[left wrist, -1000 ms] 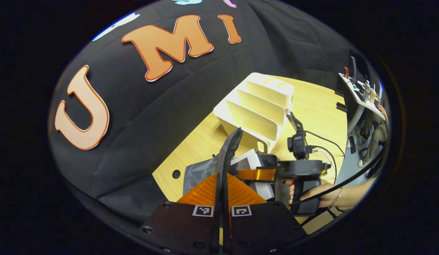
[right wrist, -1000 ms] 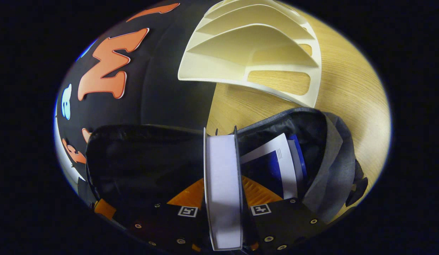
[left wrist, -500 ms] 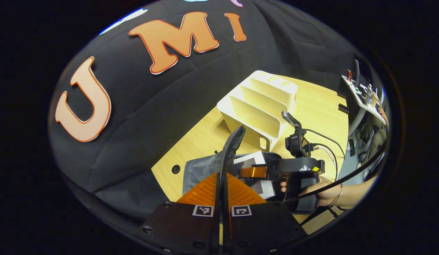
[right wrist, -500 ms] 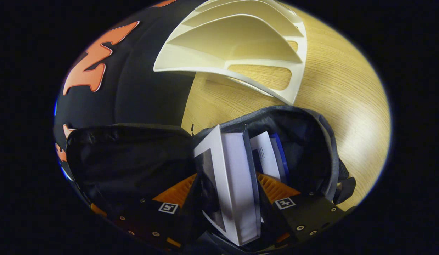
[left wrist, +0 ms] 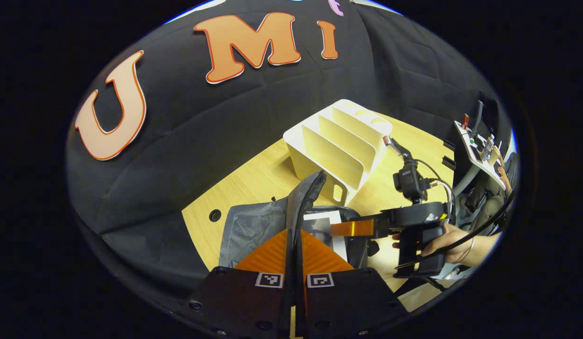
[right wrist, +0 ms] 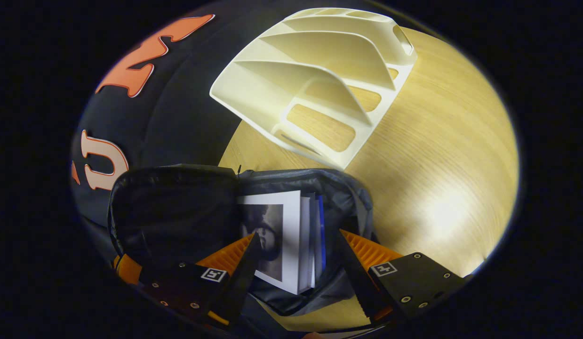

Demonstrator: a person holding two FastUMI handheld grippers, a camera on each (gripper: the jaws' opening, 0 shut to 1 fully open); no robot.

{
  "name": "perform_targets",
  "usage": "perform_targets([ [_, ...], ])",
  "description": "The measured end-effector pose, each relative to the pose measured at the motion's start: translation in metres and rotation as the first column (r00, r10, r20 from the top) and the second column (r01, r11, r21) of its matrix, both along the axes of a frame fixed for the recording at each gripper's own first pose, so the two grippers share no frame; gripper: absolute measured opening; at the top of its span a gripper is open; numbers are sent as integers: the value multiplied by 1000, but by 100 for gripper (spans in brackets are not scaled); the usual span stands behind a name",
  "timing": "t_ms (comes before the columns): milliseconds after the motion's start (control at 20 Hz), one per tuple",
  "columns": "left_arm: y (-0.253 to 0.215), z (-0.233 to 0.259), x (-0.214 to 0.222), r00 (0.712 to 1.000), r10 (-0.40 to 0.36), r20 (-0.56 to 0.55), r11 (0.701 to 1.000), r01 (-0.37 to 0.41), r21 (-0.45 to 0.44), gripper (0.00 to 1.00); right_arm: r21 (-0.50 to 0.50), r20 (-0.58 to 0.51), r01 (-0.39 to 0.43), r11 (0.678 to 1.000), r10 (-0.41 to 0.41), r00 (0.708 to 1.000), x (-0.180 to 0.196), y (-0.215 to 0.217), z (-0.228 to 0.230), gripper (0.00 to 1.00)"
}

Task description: Open the schoolbag, grab two books from the bookshelf and put them into the schoolbag.

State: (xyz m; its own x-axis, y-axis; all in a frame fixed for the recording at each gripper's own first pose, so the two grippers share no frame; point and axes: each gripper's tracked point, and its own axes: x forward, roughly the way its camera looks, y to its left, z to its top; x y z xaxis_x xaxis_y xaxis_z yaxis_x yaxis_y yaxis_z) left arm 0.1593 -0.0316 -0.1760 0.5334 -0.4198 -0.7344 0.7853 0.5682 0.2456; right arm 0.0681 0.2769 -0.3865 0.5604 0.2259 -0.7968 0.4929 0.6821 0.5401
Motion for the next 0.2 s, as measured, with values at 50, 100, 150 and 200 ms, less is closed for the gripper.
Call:
perform_targets([
  [50, 0, -1, -1, 1000, 6, -2, 1000, -6, -5, 5, -21, -4, -15, 1000, 15, 1000, -4, -10, 4, 95],
  [100, 1, -3, -1, 1000, 15, -5, 1000, -15, -12, 5, -53, -12, -29, 998, 28, 1000, -9, -25, 8, 97],
  [150, 0, -5, -2, 1000, 26, -10, 999, -26, -20, 5, -75, -10, -40, 996, 39, 999, -14, -40, 14, 98],
  [200, -2, -6, -4, 999, 36, -18, 999, -36, -30, 5, -90, -6, -49, 995, 48, 999, -17, -54, 19, 98],
])
